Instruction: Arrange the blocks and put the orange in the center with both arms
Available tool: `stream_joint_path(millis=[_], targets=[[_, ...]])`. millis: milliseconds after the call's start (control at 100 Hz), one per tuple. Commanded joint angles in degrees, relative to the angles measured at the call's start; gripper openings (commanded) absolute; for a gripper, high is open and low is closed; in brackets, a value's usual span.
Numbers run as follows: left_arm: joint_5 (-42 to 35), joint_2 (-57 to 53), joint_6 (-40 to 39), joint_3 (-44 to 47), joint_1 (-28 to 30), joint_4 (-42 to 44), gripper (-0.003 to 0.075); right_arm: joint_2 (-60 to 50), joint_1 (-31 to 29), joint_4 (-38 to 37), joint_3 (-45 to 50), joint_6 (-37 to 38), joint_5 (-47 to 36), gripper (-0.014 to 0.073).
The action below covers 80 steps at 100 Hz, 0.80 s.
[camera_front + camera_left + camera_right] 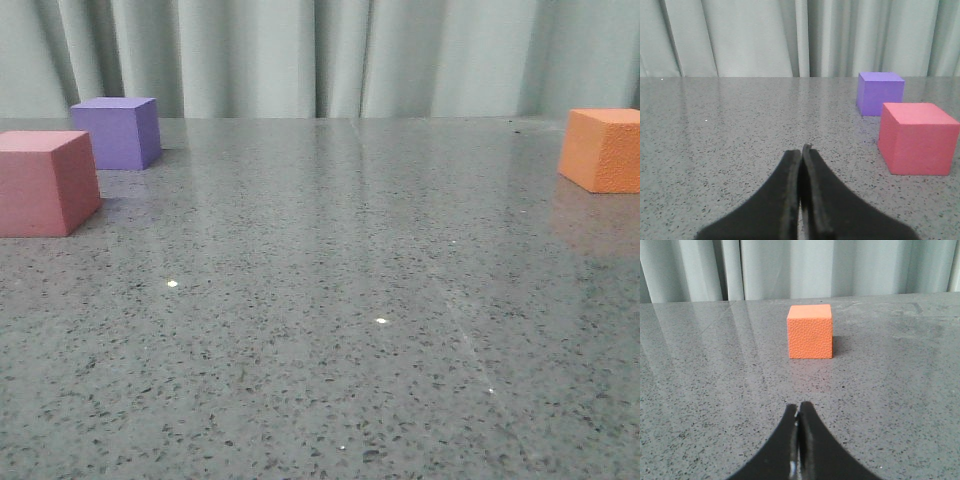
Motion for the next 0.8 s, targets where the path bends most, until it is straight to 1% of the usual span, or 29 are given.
stream_joint_path(millis=[0, 790], targets=[[-4.21, -1.87, 0.00, 1.12, 0.15, -0.65, -0.0019, -1.52, -0.19, -0.10, -0.34, -0.61, -4.15, -0.0122], [-4.55, -1.87, 0.00, 1.12, 0.15, -0.65, -0.0019, -1.47, -0.20, -0.84, -0.34, -0.61, -4.74, -0.0122]])
